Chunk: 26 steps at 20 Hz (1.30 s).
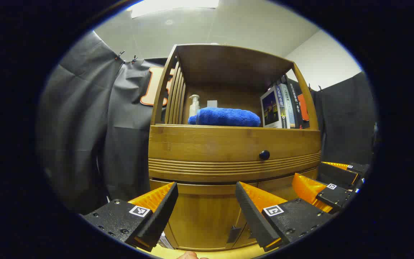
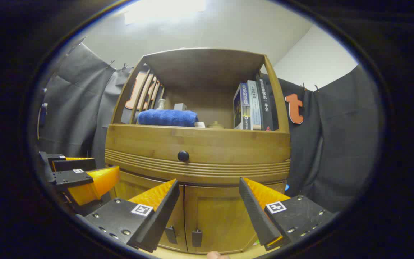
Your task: Open the right door of the double-door shoe cabinet with the right hand, and open the left door with the left hand.
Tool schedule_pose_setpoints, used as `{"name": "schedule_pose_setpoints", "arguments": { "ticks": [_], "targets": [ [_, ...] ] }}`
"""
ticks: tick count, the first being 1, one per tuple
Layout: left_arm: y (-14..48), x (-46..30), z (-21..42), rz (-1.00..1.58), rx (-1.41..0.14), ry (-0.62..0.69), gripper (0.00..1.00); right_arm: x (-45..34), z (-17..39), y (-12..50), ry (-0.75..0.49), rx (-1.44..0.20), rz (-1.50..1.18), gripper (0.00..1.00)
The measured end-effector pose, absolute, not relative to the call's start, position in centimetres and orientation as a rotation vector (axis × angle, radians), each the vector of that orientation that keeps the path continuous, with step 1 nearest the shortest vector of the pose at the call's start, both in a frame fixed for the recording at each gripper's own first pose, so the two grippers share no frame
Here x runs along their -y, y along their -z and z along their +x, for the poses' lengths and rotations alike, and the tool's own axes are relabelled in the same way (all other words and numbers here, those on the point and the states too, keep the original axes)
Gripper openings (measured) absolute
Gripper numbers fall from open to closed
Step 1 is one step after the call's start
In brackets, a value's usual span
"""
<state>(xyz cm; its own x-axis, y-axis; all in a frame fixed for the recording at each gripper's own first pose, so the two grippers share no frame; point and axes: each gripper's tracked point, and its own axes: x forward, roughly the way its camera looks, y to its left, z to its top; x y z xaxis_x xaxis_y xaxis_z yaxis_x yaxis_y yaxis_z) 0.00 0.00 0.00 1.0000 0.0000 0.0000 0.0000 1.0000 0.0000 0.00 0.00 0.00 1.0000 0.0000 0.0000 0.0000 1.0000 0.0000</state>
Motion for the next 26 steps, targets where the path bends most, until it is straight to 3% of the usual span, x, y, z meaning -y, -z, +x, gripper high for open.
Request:
{"name": "schedule_pose_setpoints", "arguments": {
  "ticks": [2,5,8,10,15,18,21,24,25,26],
  "targets": [
    [0.1,-0.7,0.1,0.004,0.001,-0.026,0.97,-0.2,0.9,0.7,-0.01,-0.01,0.001,0.94],
    [0.0,-1.5,0.2,0.001,0.005,-0.054,0.97,-0.4,2.1,2.3,-0.025,-0.039,0.004,0.99],
    [0.0,-2.2,0.1,0.006,0.008,-0.086,0.97,-0.8,3.5,4.3,-0.038,-0.091,0.005,0.94],
    [0.0,-2.8,0.1,0.006,0.009,-0.101,0.97,-0.7,4.1,5.4,-0.04,-0.112,0.012,1.0],
    [-0.1,-3.8,-0.5,0.014,0.005,-0.14,0.97,-1.5,5.7,9.7,-0.041,-0.184,-0.006,0.94],
    [-0.4,-4.5,-1.1,0.012,0.011,-0.158,0.97,-2.4,6.6,12.8,-0.04,-0.257,-0.01,0.87],
    [-0.3,-5.1,-1.5,0.004,0.002,-0.174,0.97,-2.7,6.6,15.8,-0.046,-0.317,-0.013,0.7],
    [-0.2,-5.9,-2.0,0.002,-0.005,-0.198,0.97,-3.1,6.5,19.4,-0.051,-0.38,-0.021,0.72],
    [0.0,-6.3,-2.2,0.003,-0.009,-0.208,0.97,-3.4,6.4,20.4,-0.052,-0.402,-0.018,0.51],
    [0.0,-6.6,-2.3,0.004,-0.012,-0.217,0.97,-3.6,6.5,21.7,-0.053,-0.426,-0.014,0.51]
  ]
}}
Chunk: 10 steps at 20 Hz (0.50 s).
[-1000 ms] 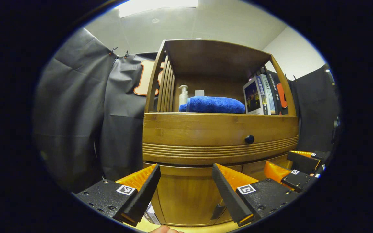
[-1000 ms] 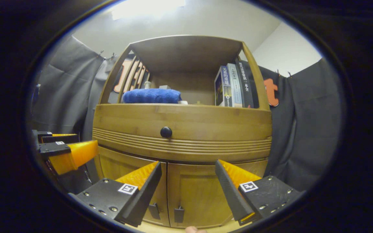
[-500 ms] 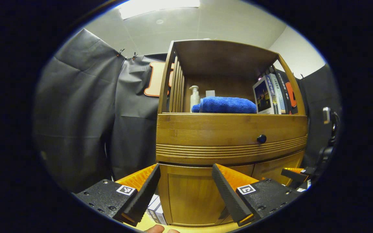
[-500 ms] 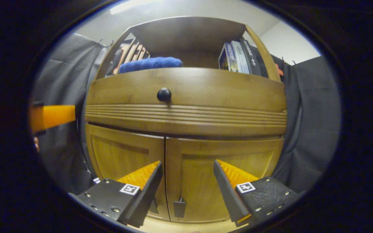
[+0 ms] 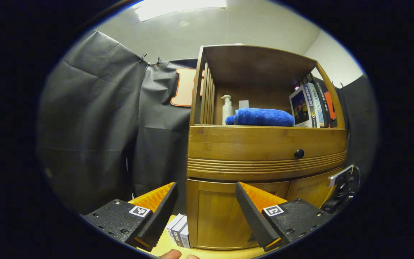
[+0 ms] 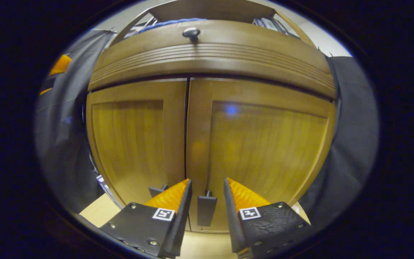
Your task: Open the right door of the double-door shoe cabinet with the right hand, and open the left door with the left hand.
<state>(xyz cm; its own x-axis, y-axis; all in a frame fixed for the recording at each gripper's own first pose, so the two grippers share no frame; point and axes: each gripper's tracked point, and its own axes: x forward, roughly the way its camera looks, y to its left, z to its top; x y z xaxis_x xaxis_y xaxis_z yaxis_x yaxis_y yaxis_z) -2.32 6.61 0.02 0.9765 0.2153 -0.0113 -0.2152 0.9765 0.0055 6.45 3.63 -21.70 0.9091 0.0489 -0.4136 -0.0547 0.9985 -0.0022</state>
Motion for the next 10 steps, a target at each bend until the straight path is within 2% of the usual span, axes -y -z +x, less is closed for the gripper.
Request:
{"name": "schedule_pose_setpoints", "arguments": {
  "ticks": [2,4,5,6,7,10],
  "targets": [
    [0.1,-7.3,-2.6,0.005,-0.016,-0.235,0.97,-4.0,6.4,23.4,-0.06,-0.466,0.0,0.52],
    [0.3,-7.9,-2.8,0.006,-0.021,-0.249,0.97,-3.0,7.5,24.6,-0.025,-0.461,0.022,0.48],
    [0.3,-8.1,-2.9,0.006,-0.022,-0.256,0.97,-3.2,6.1,23.3,-0.016,-0.461,0.041,0.28],
    [0.2,-8.3,-3.0,0.003,-0.023,-0.259,0.97,-3.3,6.6,24.2,-0.011,-0.466,0.053,0.32],
    [0.3,-8.3,-3.1,-0.001,-0.023,-0.26,0.97,-3.4,6.6,24.0,-0.007,-0.464,0.056,0.28],
    [0.3,-8.1,-3.1,-0.013,-0.026,-0.25,0.97,-3.3,6.1,24.0,0.0,-0.47,0.053,0.28]
  ]
}}
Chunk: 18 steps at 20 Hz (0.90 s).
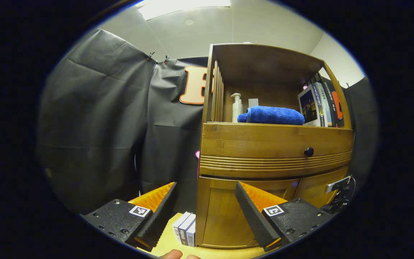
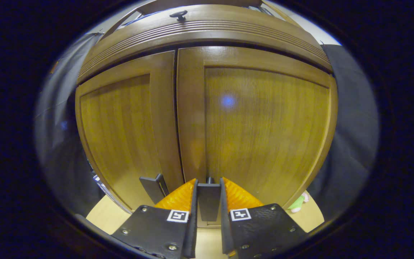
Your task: Open the right door of the double-door shoe cabinet with the right hand, and open the left door with the left hand.
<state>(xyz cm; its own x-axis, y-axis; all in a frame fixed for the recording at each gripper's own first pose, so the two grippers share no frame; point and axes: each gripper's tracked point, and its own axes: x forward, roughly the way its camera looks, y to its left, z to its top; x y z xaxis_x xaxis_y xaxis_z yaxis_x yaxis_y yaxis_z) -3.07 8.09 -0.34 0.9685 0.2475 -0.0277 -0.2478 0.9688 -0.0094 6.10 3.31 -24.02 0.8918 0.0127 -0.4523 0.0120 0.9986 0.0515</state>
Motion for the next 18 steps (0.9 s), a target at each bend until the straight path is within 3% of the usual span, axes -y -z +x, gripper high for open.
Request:
{"name": "schedule_pose_setpoints", "arguments": {
  "ticks": [18],
  "targets": [
    [0.3,-3.3,-3.0,-0.074,-0.027,-0.105,0.98,-0.4,-1.9,22.6,0.106,-0.474,0.083,0.28]
  ]
}}
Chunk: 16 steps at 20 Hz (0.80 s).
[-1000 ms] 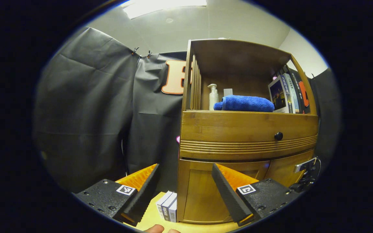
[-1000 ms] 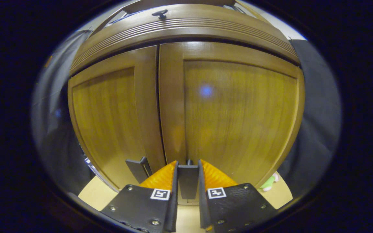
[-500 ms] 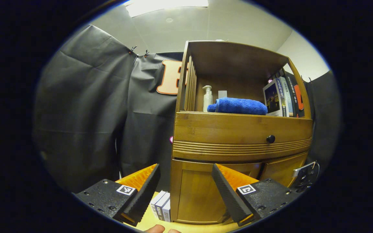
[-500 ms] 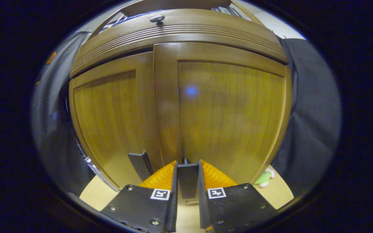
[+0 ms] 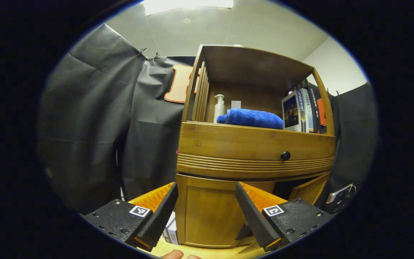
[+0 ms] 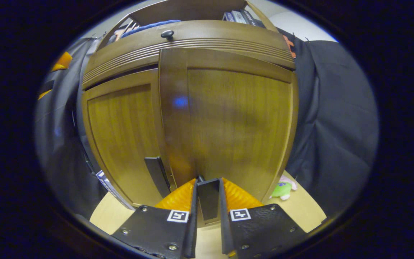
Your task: Open the right door of the double-door shoe cabinet with the right hand, and open the left door with the left hand.
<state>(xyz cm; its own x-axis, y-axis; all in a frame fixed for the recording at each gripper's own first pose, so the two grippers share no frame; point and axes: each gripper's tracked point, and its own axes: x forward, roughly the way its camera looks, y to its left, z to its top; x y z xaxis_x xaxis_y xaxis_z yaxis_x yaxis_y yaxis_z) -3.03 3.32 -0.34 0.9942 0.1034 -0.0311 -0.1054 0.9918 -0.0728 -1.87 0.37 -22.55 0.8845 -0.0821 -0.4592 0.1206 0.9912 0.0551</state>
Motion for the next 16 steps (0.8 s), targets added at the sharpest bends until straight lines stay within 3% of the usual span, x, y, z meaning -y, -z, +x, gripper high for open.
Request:
{"name": "schedule_pose_setpoints", "arguments": {
  "ticks": [16],
  "targets": [
    [2.0,3.2,-2.5,-0.107,-0.076,0.06,0.97,7.0,-10.6,21.1,0.278,-0.509,0.102,0.27]
  ]
}}
